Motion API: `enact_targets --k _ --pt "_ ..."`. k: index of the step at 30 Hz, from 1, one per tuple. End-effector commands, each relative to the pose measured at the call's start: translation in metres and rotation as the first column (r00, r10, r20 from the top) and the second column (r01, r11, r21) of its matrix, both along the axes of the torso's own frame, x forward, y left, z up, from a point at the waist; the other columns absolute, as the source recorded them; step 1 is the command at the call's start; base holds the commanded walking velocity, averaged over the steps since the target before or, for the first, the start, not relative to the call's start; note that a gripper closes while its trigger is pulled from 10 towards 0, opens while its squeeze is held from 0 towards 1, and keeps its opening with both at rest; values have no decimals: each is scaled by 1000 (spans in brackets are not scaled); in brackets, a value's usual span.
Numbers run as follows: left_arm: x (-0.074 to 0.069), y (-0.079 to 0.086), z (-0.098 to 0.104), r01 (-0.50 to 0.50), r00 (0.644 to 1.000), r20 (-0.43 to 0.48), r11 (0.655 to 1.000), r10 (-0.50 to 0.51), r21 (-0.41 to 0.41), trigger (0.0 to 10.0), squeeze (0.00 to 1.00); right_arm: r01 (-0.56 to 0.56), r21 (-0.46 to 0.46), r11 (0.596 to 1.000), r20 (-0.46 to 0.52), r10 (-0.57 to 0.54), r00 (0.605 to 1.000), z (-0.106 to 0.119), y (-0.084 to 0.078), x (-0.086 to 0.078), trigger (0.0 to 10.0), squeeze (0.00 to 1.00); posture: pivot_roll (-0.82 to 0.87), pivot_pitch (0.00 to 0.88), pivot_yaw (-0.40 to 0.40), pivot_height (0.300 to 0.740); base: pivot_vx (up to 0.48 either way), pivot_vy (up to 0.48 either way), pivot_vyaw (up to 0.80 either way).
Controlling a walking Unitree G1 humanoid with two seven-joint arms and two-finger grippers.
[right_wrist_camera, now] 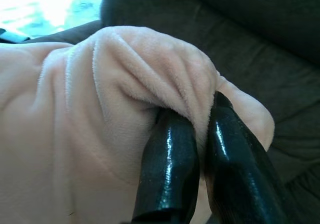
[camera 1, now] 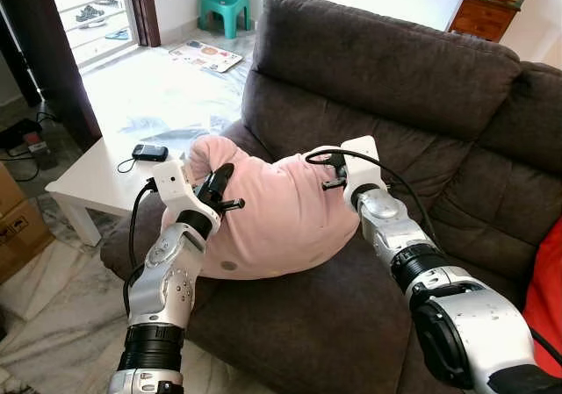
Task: Move the pillow to the sofa from floor
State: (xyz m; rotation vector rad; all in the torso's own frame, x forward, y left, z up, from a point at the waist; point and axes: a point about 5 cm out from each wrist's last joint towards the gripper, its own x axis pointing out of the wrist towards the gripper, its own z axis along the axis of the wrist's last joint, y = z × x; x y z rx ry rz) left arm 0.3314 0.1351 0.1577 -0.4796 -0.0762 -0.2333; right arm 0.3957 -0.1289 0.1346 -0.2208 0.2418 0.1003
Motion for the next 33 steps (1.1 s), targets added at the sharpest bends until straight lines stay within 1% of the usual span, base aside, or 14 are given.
enact_targets --k 1,4,7,10,11,12,17,20,25,28,29,31,32,33 --pt "1 -12 21 41 995 87 999 -39 -19 10000 0 -16 9 1000 33 15 999 10 6 4 10000 0 157 0 -139 740 0 0 0" --pt "3 -9 23 17 996 85 998 -11 -68 10000 0 39 11 999 81 -40 996 22 -3 9 10000 0 155 0 -141 740 0 0 0" --pt "3 -11 24 48 995 88 996 -41 -75 10000 0 87 16 996 107 -88 990 32 -9 12 10000 0 155 0 -144 740 0 0 0" --pt "2 -15 27 99 991 95 990 -90 -99 10000 0 134 32 990 136 -138 981 41 -17 15 10000 0 159 0 -145 740 0 0 0" --pt "-1 -20 28 159 983 104 982 -148 -99 10000 0 168 43 985 149 -172 974 45 -22 16 10000 0 159 0 -146 740 0 0 0" --pt "-3 -23 29 197 976 108 977 -189 -76 10000 0 195 52 979 160 -201 966 48 -27 16 10000 0 159 0 -145 740 0 0 0" --pt "-9 -32 26 284 956 96 958 -279 -46 10000 0 226 58 972 174 -232 957 53 -31 17 10000 0 160 0 -143 740 0 0 0" --pt "-13 -37 25 331 941 88 943 -327 -34 10000 0 226 58 972 171 -232 957 53 -31 17 10000 0 161 0 -143 740 0 0 0" --pt "-31 -55 19 513 856 63 859 -512 13 10000 0 219 49 975 176 -224 959 54 -26 18 10000 0 170 0 -144 740 0 0 0" --pt "-39 -60 15 565 823 51 824 -566 29 10000 0 201 57 978 171 -208 963 53 -21 18 10000 0 169 0 -143 740 0 0 0" --pt "-39 -60 15 565 823 51 824 -566 29 10000 0 201 57 978 171 -208 963 53 -21 18 10000 0 169 0 -143 740 0 0 0" --pt "-43 -63 13 589 806 44 807 -591 42 10000 0 140 64 988 172 -149 974 53 -9 18 10000 0 167 0 -144 740 0 0 0" --pt "-43 -63 13 589 806 44 807 -591 42 10000 0 140 64 988 172 -149 974 53 -9 18 10000 0 167 0 -144 740 0 0 0" --pt "-43 -62 11 581 812 32 812 -583 56 10000 0 101 75 992 185 -114 976 54 -2 18 10000 0 170 0 -146 740 0 0 0"
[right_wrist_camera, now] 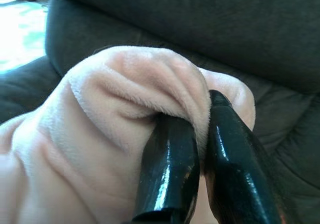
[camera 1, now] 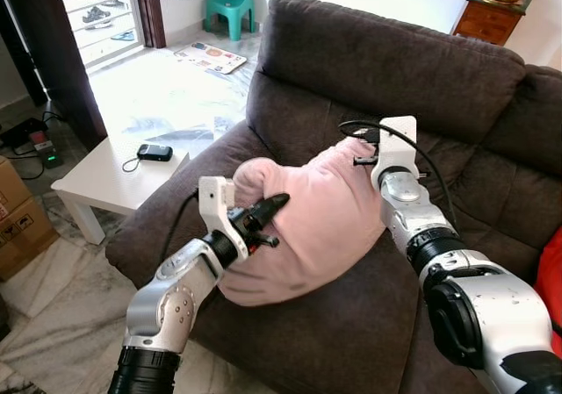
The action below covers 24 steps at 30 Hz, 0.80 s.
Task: Move the pillow to the sofa from floor
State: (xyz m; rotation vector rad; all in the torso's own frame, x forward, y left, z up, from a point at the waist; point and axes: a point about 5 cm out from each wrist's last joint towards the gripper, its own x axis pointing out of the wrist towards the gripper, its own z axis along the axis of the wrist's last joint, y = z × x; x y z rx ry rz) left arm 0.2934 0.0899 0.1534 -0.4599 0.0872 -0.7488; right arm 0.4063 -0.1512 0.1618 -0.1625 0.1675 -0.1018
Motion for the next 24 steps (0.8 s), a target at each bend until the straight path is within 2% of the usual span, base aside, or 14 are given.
enact_targets --k 1,2,8,18,19,20,21,24 --pt "-5 -15 14 84 994 73 996 -84 -5 10000 0 -116 11 993 112 114 987 28 25 8 10000 0 170 0 -146 740 0 0 0" --pt "-4 -12 13 70 995 68 998 -70 7 10000 0 -153 9 988 125 151 981 30 32 7 10000 0 170 0 -148 740 0 0 0" --pt "-4 -4 12 35 997 67 999 -37 27 10000 0 -229 10 973 119 227 967 27 46 6 10000 0 175 0 -155 740 0 0 0" --pt "-6 -4 10 30 998 62 999 -32 33 10000 0 -290 -7 957 46 290 956 10 50 1 10000 0 169 0 -161 740 0 0 0" --pt "-6 -4 9 31 998 60 999 -33 33 10000 0 -290 -9 957 39 290 956 8 49 0 10000 106 169 0 -161 740 0 0 0" --pt "-6 -5 9 30 998 60 999 -32 34 10000 0 -290 -7 957 34 290 957 7 48 0 10000 427 169 0 -161 740 0 0 0" --pt "-7 -5 8 32 998 58 999 -34 32 10000 0 -288 -7 958 28 288 957 6 47 0 10000 1000 168 0 -160 740 0 0 0" --pt "-7 -5 9 33 998 57 999 -35 32 10000 0 -291 -11 957 26 291 956 6 47 0 10000 1000 167 0 -160 740 0 0 0"
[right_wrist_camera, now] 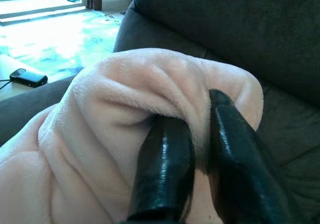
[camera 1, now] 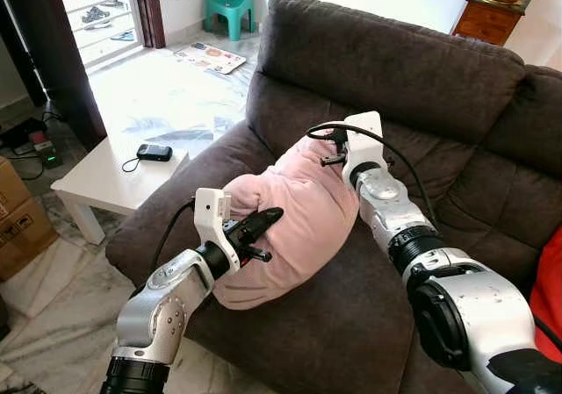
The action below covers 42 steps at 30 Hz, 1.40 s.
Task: Move the pillow to the sofa from floor
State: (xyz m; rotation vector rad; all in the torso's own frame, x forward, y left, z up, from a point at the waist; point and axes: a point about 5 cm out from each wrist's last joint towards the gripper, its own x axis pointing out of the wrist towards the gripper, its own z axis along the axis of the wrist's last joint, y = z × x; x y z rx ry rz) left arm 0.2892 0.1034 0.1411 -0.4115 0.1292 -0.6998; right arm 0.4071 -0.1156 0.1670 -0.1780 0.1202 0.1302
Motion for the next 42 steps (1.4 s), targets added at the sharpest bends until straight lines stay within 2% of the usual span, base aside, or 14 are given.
enact_targets --k 1,18,19,20,23,26,28,30,32,35,36,38,39,42 --pt "-3 -18 21 76 994 86 997 -73 -28 10000 0 -62 -10 998 1 62 998 1 11 -1 10000 1000 167 0 -160 740 0 0 0" --pt "0 -12 10 7 999 53 1000 -6 -14 10000 0 -143 -7 990 82 144 986 10 25 -2 10000 1000 168 0 -171 740 0 0 0" --pt "0 -11 9 1 999 51 1000 -1 -11 10000 0 -143 -8 990 84 143 986 10 25 -2 10000 624 167 0 -170 740 0 0 0" --pt "-1 -11 7 2 999 49 1000 -2 -6 10000 0 -130 -5 992 96 130 987 9 20 -2 10000 0 169 0 -171 740 0 0 0" --pt "-1 -11 7 -3 999 48 1000 3 -4 10000 0 -103 -12 995 97 104 990 5 13 -3 10000 0 167 0 -170 740 0 0 0" --pt "4 -2 5 -87 995 50 996 87 6 10000 0 -50 2 999 108 49 993 -1 -1 -5 10000 0 163 0 -169 740 0 0 0" --pt "16 22 -2 -276 961 21 961 276 24 10000 0 18 -28 999 122 -15 992 -12 -17 -10 10000 0 155 0 -168 740 0 0 0" --pt "21 34 -5 -357 934 5 934 357 31 10000 0 42 -34 999 125 -38 991 -17 -24 -13 10000 0 155 0 -169 740 0 0 0" --pt "25 65 -11 -522 852 -18 852 522 40 10000 0 119 -28 993 104 -116 988 -35 -43 -23 10000 0 156 0 -170 740 0 0 0" --pt "23 81 -14 -586 810 -12 809 587 51 10000 0 170 -40 985 72 -167 983 -50 -55 -31 10000 0 154 0 -170 740 0 0 0" --pt "19 97 -17 -646 762 -13 761 648 62 10000 0 207 -50 977 31 -205 978 -65 -65 -40 10000 0 156 0 -171 740 0 0 0" --pt "15 109 -20 -691 720 -17 720 694 64 10000 0 228 -57 972 6 -228 974 -75 -72 -47 10000 0 157 0 -169 740 0 0 0" --pt "9 120 -24 -737 673 -11 671 740 83 10000 0 233 -72 970 -17 -235 972 -85 -75 -54 10000 0 157 0 -169 740 0 0 0" --pt "2 133 -29 -793 605 -4 604 796 82 10000 0 230 -84 970 -30 -233 972 -93 -77 -61 10000 0 155 0 -167 740 0 0 0"
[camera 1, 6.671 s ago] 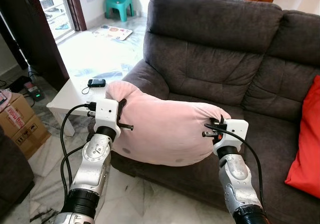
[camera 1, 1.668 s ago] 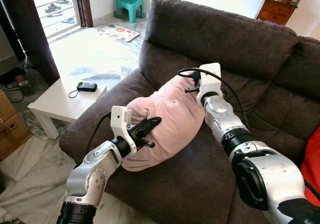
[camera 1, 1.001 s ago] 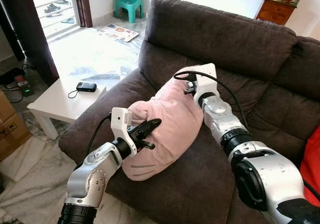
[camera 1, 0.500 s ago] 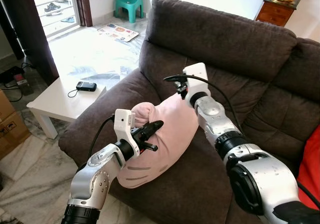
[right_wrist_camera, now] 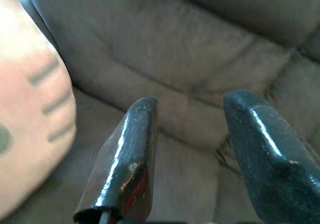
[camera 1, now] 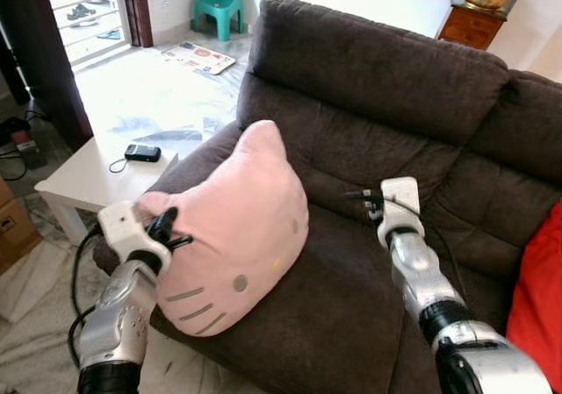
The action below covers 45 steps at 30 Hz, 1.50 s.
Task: Move the pillow to the sofa from floor
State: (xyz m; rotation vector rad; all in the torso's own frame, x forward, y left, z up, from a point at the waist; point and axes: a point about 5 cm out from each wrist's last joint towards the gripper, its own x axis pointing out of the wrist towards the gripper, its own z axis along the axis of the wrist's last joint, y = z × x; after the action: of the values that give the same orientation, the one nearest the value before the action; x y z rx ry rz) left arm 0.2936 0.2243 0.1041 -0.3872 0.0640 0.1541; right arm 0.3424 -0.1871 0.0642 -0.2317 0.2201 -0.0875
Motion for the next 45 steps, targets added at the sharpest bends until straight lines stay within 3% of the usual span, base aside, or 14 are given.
enact_targets --k 1,4,7,11,12,15,22,35,36,37,38,45 --pt "-6 18 7 -129 990 57 991 127 42 10000 0 13 -11 1000 31 -12 999 7 -5 2 10000 0 157 0 -167 740 0 0 0" --pt "-18 33 3 -272 961 64 961 269 41 10000 0 19 -10 1000 28 -19 999 5 -6 -1 10000 0 158 0 -167 740 0 0 0" --pt "-21 31 1 -297 954 71 953 292 60 10000 0 18 -10 1000 21 -18 1000 3 -6 -2 10000 0 163 0 -168 740 0 0 0" --pt "-14 7 -14 -215 977 1 976 215 29 10000 0 15 -11 1000 14 -15 1000 2 -3 -3 10000 0 158 0 -165 740 0 0 0" --pt "-9 -4 -16 -164 986 -2 986 164 23 10000 0 17 -11 1000 16 -16 1000 2 -3 -4 10000 0 156 0 -164 740 0 0 0" --pt "-2 -15 -12 -129 991 21 992 129 12 10000 0 25 -10 1000 20 -25 1000 2 -4 -4 10000 0 148 0 -159 740 0 0 0" --pt "9 -20 -1 -111 992 62 994 111 -3 10000 0 35 -11 999 20 -35 999 1 -6 -7 10000 0 148 0 -161 740 0 0 0" --pt "5 -25 -16 -55 998 14 998 55 27 10000 0 0 27 1000 17 0 1000 -13 2 -19 10000 0 145 0 -157 740 0 0 0" --pt "5 -25 -17 -59 998 10 998 58 33 10000 208 9 45 999 13 -10 1000 -16 1 -22 10000 0 144 0 -156 740 0 0 0" --pt "5 -25 -17 -59 998 10 998 58 33 10000 208 9 45 999 13 -10 1000 -16 1 -22 10000 0 144 0 -156 740 0 0 0" --pt "5 -25 -17 -58 998 9 997 57 42 10000 1000 22 61 998 10 -22 1000 -17 0 -24 10000 0 143 0 -155 740 0 0 0" --pt "7 -24 -17 -58 998 15 995 57 82 10000 1000 28 88 996 15 -29 999 -20 0 -26 10000 0 142 0 -151 740 0 0 0"
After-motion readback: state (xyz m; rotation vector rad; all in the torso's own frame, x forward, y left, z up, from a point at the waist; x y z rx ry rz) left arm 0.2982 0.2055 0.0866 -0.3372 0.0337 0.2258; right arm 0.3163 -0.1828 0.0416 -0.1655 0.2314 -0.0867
